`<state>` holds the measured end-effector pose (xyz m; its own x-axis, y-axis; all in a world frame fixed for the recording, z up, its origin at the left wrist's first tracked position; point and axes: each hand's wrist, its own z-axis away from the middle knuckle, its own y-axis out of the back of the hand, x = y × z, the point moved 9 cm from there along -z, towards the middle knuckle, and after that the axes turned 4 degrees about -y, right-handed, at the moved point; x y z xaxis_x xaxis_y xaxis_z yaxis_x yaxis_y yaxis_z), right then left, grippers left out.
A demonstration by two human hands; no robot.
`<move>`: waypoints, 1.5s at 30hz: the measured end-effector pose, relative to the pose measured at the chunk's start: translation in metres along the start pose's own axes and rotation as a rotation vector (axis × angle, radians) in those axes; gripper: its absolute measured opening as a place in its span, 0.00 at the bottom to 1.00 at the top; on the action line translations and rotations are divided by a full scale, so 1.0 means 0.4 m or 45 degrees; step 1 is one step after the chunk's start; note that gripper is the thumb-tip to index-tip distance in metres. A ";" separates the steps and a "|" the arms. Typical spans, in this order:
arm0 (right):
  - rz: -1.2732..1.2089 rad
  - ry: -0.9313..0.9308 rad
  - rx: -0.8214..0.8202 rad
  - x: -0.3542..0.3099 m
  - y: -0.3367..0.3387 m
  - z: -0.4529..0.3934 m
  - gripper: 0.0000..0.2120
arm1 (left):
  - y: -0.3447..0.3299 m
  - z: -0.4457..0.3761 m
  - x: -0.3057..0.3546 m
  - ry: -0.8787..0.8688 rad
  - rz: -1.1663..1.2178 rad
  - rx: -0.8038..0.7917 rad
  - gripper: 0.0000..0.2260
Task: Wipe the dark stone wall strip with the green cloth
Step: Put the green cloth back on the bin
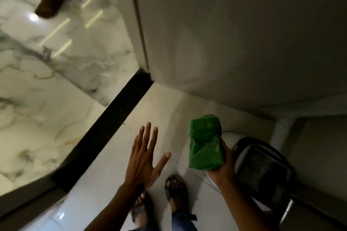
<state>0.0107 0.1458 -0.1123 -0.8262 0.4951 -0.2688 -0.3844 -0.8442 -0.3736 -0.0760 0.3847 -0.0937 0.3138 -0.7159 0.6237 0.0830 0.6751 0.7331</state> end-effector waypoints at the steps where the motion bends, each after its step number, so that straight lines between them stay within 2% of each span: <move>1: -0.054 0.007 0.050 -0.014 0.044 0.030 0.23 | -0.002 -0.008 0.041 -0.035 0.009 -0.015 0.43; 3: -0.152 0.042 0.113 -0.047 0.136 0.087 0.31 | -0.018 -0.024 0.140 -0.121 -0.001 -0.064 0.43; 7: -0.304 0.190 0.260 -0.109 0.332 0.201 0.22 | -0.095 -0.020 0.320 -0.245 0.002 -0.150 0.42; 11: -0.358 0.388 0.432 -0.170 0.485 0.299 0.20 | -0.208 0.005 0.465 -0.315 0.017 -0.247 0.42; 15: -0.313 0.452 0.680 -0.217 0.674 0.324 0.28 | -0.336 0.028 0.590 -0.417 0.013 -0.327 0.41; 17: -0.361 0.466 0.686 -0.258 0.739 0.314 0.31 | -0.410 0.022 0.641 -0.459 0.011 -0.354 0.41; 20: -0.400 0.521 0.678 -0.324 0.811 0.291 0.17 | -0.516 -0.001 0.682 -0.489 0.008 -0.393 0.41; 21: -0.410 0.559 0.706 -0.349 0.831 0.286 0.15 | -0.553 -0.010 0.692 -0.499 -0.002 -0.417 0.42; 22: -0.402 0.576 0.732 -0.370 0.857 0.274 0.16 | -0.595 -0.018 0.700 -0.514 -0.009 -0.434 0.42; 24: -0.320 0.636 0.790 -0.404 0.926 0.230 0.29 | -0.665 -0.035 0.707 -0.562 -0.042 -0.443 0.42; 25: -0.249 0.669 0.852 -0.417 0.966 0.217 0.35 | -0.699 -0.045 0.710 -0.589 -0.074 -0.459 0.43; 26: -0.154 0.669 0.911 -0.430 0.995 0.206 0.38 | -0.724 -0.056 0.712 -0.606 -0.109 -0.472 0.43; 30: 0.323 0.663 0.989 -0.475 0.978 0.198 0.28 | -0.805 -0.094 0.713 -0.607 -0.161 -0.462 0.46; 32: 0.793 0.723 1.042 -0.473 0.938 0.172 0.24 | -0.837 -0.108 0.724 -0.643 -0.190 -0.465 0.48; 33: 1.086 0.831 1.055 -0.465 0.902 0.164 0.24 | -0.856 -0.112 0.729 -0.664 -0.211 -0.465 0.48; 35: 1.650 0.910 1.031 -0.406 0.862 0.108 0.27 | -0.889 -0.116 0.737 -0.700 -0.251 -0.445 0.47; 37: 2.025 0.853 1.071 -0.335 0.884 0.031 0.31 | -0.913 -0.122 0.734 -0.695 -0.273 -0.429 0.48; 41: 2.243 0.899 1.122 -0.288 0.893 0.010 0.34 | -0.954 -0.127 0.714 -0.749 -0.424 -0.352 0.48; 45: 2.285 0.962 1.110 -0.292 0.904 0.001 0.33 | -0.982 -0.123 0.702 -0.796 -0.601 -0.281 0.49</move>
<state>-0.0320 -0.2172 -0.2158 -0.2236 -0.9720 -0.0723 0.2052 -0.1195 0.9714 0.0261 -0.0726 -0.2198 -0.3814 -0.8570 0.3466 0.2796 0.2505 0.9269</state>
